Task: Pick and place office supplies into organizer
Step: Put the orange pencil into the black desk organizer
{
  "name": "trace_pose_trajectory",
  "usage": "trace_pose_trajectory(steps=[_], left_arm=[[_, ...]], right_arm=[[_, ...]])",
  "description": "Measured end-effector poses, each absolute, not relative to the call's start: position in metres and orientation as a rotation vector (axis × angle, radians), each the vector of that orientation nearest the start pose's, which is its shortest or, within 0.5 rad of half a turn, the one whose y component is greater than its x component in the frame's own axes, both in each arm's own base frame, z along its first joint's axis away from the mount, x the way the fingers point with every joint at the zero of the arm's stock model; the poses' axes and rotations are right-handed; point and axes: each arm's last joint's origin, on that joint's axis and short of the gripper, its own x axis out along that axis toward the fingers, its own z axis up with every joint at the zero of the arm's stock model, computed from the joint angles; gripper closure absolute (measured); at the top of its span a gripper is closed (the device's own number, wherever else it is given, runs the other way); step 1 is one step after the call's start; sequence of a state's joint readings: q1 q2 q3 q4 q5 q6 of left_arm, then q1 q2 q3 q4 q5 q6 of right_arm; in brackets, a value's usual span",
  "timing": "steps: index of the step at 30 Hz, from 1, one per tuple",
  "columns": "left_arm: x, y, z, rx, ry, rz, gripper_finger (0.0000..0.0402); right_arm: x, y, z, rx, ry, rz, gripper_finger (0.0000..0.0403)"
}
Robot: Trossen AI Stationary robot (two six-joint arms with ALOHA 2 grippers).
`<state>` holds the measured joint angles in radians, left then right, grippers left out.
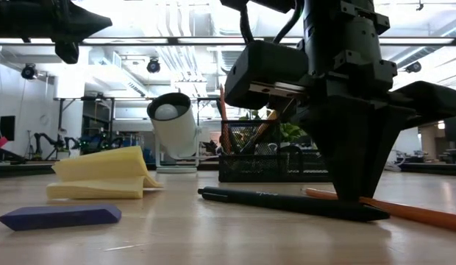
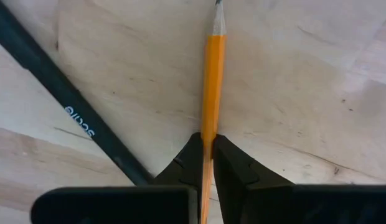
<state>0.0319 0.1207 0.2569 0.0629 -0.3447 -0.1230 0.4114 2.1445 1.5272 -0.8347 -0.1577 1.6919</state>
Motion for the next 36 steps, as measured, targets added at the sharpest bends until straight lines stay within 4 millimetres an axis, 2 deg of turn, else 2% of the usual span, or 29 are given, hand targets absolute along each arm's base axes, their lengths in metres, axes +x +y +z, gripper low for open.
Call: trace_pose_trajectory(steps=[14, 21, 29, 36], left_arm=[[0.085, 0.013, 0.247, -0.152, -0.221, 0.363, 0.0402], [0.085, 0.013, 0.247, -0.152, -0.221, 0.364, 0.0402], [0.085, 0.013, 0.247, -0.152, -0.221, 0.364, 0.0402], [0.085, 0.013, 0.247, -0.148, -0.222, 0.364, 0.0402]], right_arm=[[0.376, 0.169, 0.148, 1.159, 1.384, -0.761, 0.039], [0.386, 0.169, 0.154, 1.198, 1.264, -0.69, 0.039], [0.389, 0.157, 0.182, 1.167, 1.093, -0.665, 0.039], [0.393, 0.133, 0.21, 1.071, 0.917, -0.644, 0.039]])
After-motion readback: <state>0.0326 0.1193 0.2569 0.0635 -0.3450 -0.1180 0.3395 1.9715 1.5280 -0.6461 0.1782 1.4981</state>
